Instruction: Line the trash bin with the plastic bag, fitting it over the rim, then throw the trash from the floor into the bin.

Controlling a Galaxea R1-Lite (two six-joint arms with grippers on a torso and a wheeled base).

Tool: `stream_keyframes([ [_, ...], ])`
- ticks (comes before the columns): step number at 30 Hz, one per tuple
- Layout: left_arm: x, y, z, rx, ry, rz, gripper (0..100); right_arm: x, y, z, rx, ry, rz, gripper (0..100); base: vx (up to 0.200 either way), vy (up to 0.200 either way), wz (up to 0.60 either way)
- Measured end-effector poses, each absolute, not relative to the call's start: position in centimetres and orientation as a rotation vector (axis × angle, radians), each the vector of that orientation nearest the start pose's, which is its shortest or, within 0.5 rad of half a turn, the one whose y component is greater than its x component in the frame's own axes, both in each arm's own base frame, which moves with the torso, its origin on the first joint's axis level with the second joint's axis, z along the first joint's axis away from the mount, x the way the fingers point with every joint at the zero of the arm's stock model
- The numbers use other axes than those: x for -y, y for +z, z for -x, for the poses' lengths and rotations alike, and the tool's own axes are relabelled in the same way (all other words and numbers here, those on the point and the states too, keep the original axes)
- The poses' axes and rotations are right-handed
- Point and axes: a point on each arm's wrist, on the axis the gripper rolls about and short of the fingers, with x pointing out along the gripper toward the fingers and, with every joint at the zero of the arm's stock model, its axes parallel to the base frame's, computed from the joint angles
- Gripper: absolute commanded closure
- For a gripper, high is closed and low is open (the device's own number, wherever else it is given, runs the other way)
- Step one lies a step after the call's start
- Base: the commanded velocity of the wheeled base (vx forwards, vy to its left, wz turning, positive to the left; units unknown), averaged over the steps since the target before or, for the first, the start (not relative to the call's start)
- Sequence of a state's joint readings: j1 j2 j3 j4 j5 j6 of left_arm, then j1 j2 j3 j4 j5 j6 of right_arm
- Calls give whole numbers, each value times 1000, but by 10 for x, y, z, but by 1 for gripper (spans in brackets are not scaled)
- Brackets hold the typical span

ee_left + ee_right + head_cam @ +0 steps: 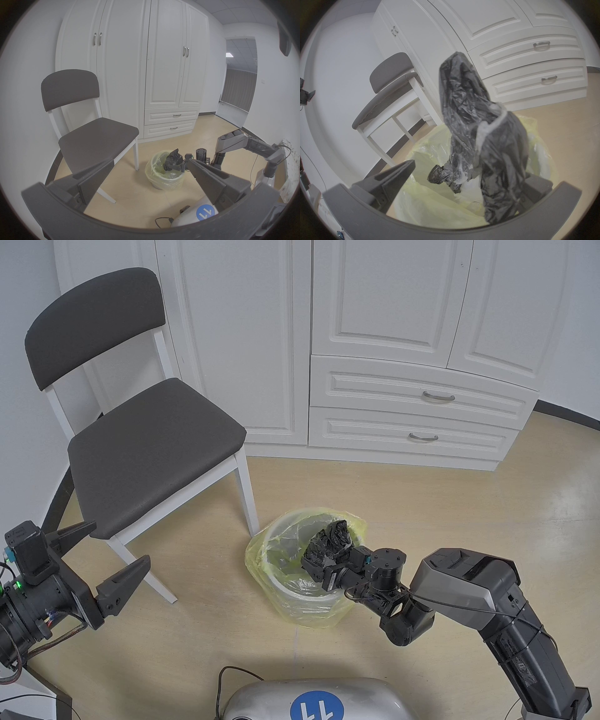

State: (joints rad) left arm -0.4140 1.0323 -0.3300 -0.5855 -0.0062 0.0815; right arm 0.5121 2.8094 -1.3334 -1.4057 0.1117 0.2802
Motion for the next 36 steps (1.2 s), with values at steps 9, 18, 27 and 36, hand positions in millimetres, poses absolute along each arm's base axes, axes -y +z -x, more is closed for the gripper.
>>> stream_keyframes([
  [9,52,190,-119,-100,-424,-104,0,-241,-58,-402,-114,642,-266,0,0,0,0],
  [18,53,190,-119,-101,-424,-105,0,-249,-33,-385,-43,684,-257,0,0,0,0],
  [27,53,188,-120,-109,-426,-106,0,-223,7,-387,38,630,-155,0,0,0,0],
  [36,57,181,-123,-148,-444,-115,0,-169,49,-381,59,487,39,0,0,0,0],
])
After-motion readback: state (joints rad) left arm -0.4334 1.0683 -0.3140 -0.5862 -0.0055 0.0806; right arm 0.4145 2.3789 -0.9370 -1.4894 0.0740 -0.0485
